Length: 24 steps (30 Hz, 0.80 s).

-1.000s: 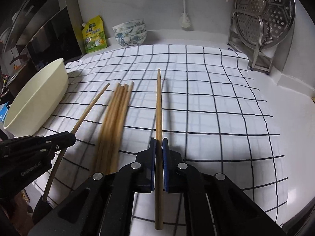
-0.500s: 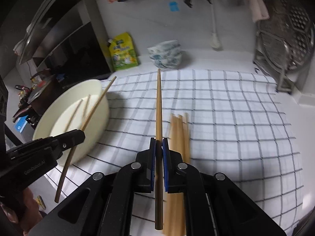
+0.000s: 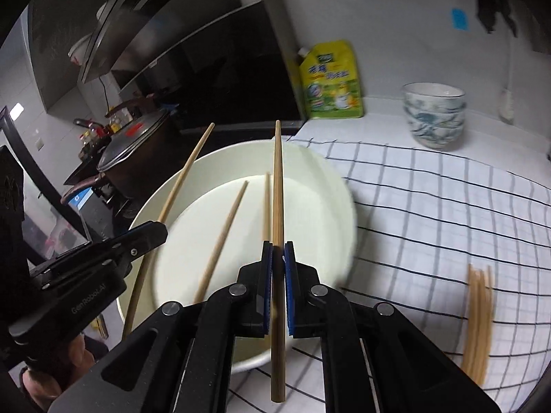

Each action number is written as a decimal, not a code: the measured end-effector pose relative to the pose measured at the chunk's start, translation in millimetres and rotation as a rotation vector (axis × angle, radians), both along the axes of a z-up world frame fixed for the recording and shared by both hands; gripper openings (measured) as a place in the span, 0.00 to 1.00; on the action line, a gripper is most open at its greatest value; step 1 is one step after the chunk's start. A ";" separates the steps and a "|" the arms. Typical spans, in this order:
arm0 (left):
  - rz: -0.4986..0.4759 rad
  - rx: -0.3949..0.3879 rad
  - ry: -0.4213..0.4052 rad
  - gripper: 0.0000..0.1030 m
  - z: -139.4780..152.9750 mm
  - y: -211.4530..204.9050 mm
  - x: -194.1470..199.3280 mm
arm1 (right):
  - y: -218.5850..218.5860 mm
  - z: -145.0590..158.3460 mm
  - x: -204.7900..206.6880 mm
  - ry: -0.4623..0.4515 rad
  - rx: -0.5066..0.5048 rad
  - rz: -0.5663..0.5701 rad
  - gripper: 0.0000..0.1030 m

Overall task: Organize utensils
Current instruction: 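Carry both held chopsticks over the basin, then open both tools to release the chopsticks into the basin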

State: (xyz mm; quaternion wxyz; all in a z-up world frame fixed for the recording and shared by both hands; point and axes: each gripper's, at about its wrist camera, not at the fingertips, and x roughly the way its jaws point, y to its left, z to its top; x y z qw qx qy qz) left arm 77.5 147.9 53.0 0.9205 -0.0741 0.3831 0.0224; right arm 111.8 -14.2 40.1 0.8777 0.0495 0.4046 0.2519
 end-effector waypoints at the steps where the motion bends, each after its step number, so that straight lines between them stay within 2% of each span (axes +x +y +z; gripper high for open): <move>1: 0.005 -0.005 0.008 0.07 -3.7 5.3 3.0 | 7.4 -2.9 5.8 0.009 -0.009 0.007 0.07; 7: 0.015 -0.050 0.077 0.07 -28.1 23.2 22.8 | 42.5 -24.6 28.0 0.078 -0.076 0.039 0.07; 15: 0.018 -0.068 0.123 0.08 -49.2 31.0 31.8 | 48.9 -44.9 32.5 0.117 -0.116 0.028 0.08; 17: 0.032 -0.075 0.127 0.16 -50.1 34.7 30.6 | 46.2 -43.7 31.2 0.107 -0.110 0.025 0.13; 19: 0.051 -0.075 0.118 0.38 -48.7 38.1 28.1 | 43.9 -40.7 28.6 0.093 -0.114 0.016 0.18; 20: 0.062 -0.073 0.109 0.52 -47.3 40.4 26.4 | 43.1 -39.3 27.4 0.089 -0.111 0.016 0.18; 21: 0.069 -0.075 0.096 0.55 -45.4 42.2 24.0 | 42.2 -38.3 25.7 0.087 -0.108 0.016 0.18; 24: 0.082 -0.080 0.090 0.55 -41.8 45.6 19.0 | 39.2 -34.6 21.3 0.075 -0.102 0.012 0.18</move>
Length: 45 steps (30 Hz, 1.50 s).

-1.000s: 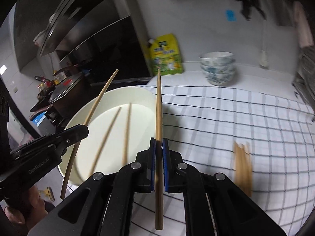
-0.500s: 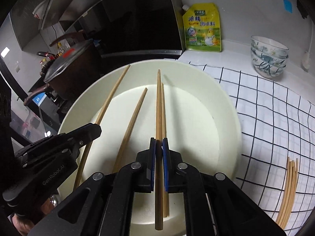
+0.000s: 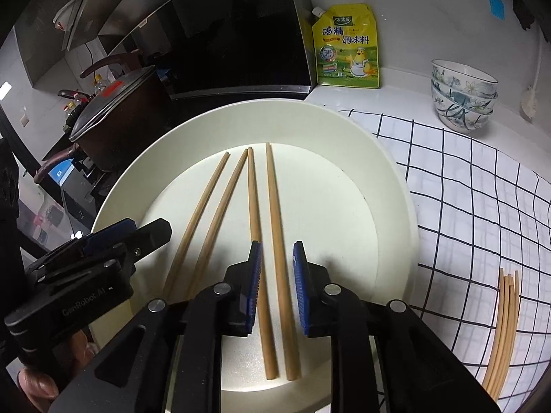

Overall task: Organize utensils
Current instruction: 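Open both tools to release the chopsticks into the basin, then move both open tools back toward the remaining chopsticks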

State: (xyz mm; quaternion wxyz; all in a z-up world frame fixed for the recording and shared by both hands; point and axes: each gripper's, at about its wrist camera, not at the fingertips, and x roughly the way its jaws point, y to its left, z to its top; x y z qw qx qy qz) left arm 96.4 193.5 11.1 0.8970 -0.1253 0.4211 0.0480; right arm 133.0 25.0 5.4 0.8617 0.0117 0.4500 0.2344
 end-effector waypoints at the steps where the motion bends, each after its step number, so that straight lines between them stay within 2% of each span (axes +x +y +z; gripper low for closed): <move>1: 0.006 0.002 -0.001 0.55 0.9 0.9 -1.8 | -1.7 1.5 -2.3 -0.004 0.006 -0.002 0.18; 9: 0.009 -0.010 -0.002 0.55 4.5 0.9 -16.6 | -7.3 11.9 -15.4 -0.029 0.025 -0.005 0.18; 11: 0.013 0.000 -0.010 0.55 7.2 0.0 -20.9 | -9.3 15.8 -21.1 -0.042 0.023 -0.008 0.18; 15: 0.037 0.067 -0.058 0.56 18.4 -4.8 -35.4 | -14.6 22.7 -31.7 -0.059 0.019 -0.005 0.18; 21: 0.025 0.068 -0.081 0.59 29.0 -14.8 -49.5 | -32.1 31.7 -50.8 -0.087 0.014 -0.012 0.21; 31: -0.029 0.067 -0.071 0.62 26.2 -57.4 -65.2 | -95.2 34.3 -74.8 -0.112 0.012 -0.087 0.25; 34: -0.048 0.066 -0.074 0.65 25.5 -72.1 -69.2 | -114.8 31.4 -80.3 -0.113 0.011 -0.115 0.32; 38: -0.070 0.044 -0.086 0.69 24.6 -93.0 -75.2 | -145.4 26.9 -90.6 -0.117 0.002 -0.160 0.34; 42: -0.119 0.040 -0.077 0.71 21.1 -121.0 -78.4 | -181.9 22.0 -98.4 -0.121 -0.013 -0.217 0.40; 45: -0.146 -0.013 -0.066 0.73 19.7 -138.2 -82.3 | -208.6 14.4 -100.2 -0.116 -0.023 -0.264 0.41</move>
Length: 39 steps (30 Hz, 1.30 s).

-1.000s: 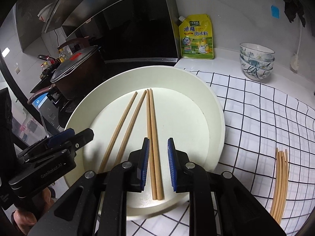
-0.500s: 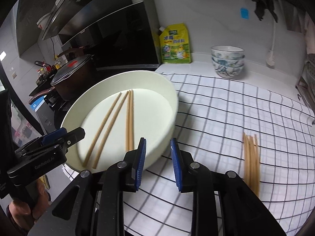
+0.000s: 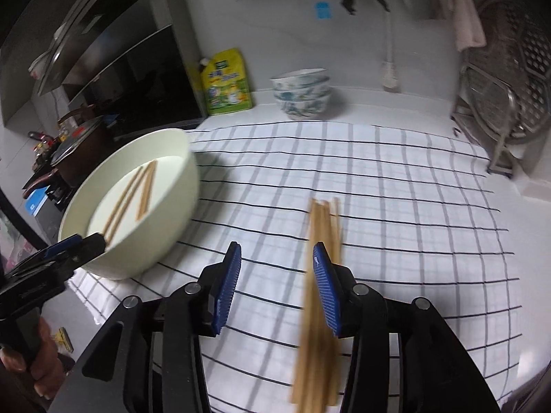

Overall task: Organize utensils
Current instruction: 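Move both open tools back toward the remaining chopsticks, then lower both tools onto the chopstick bundle and close each on one chopstick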

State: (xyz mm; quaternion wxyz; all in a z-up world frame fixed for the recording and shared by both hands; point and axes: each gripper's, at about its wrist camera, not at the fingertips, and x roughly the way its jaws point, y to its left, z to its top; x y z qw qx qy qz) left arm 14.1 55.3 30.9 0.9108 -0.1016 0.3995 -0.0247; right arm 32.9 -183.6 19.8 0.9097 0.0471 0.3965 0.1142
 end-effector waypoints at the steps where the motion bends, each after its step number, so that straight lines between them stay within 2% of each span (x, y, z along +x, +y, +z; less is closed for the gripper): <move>1: -0.011 -0.015 0.004 0.73 -0.5 -5.5 -1.4 | -8.9 -3.8 0.3 0.005 -0.007 -0.017 0.41; 6: -0.049 -0.006 0.001 0.75 -2.9 -34.4 -6.1 | -31.2 -27.2 2.7 0.048 -0.044 -0.053 0.44; 12: -0.074 0.029 0.000 0.79 -6.9 -58.0 -7.1 | -37.8 -48.8 4.6 0.083 -0.061 -0.040 0.44; 18: -0.069 0.098 -0.003 0.81 -17.0 -73.2 -7.8 | -40.5 -56.3 2.3 0.093 -0.091 -0.023 0.44; 39: -0.090 0.102 0.050 0.82 -44.0 -97.9 -0.4 | -38.2 -75.1 5.1 0.141 -0.160 -0.001 0.44</move>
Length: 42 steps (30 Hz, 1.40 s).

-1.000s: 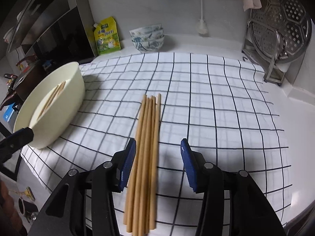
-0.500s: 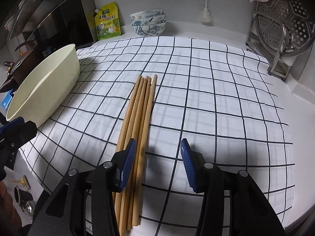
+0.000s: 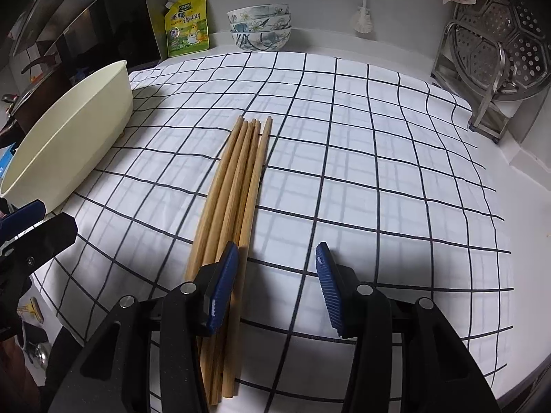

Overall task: Organize utensils
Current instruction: 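Lower both tools onto the chopstick bundle and close each on one chopstick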

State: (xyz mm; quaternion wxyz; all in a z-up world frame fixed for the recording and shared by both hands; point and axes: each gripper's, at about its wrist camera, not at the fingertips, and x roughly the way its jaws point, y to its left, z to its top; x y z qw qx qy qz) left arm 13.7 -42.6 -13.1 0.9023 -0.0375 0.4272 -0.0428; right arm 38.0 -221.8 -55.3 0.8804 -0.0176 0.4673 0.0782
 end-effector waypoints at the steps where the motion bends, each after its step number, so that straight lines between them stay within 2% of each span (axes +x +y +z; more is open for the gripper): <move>1: -0.002 0.004 0.002 0.82 -1.1 -1.1 0.5 | -1.2 -0.8 -0.2 0.003 -0.002 -0.001 0.44; 8: -0.007 0.008 0.020 0.82 -9.9 -7.0 4.3 | -10.8 -4.2 0.0 0.009 -0.010 -0.024 0.44; 18: -0.059 0.014 0.048 0.83 -25.1 -41.1 9.9 | -40.3 -4.2 0.1 0.006 0.030 -0.089 0.44; 26: -0.085 0.023 0.089 0.83 -40.3 -55.4 16.9 | -48.9 1.5 -4.1 -0.012 0.063 -0.078 0.48; 42: -0.037 0.111 0.088 0.87 -43.0 -50.4 16.5 | -44.9 -0.5 -3.5 -0.010 0.047 -0.061 0.48</move>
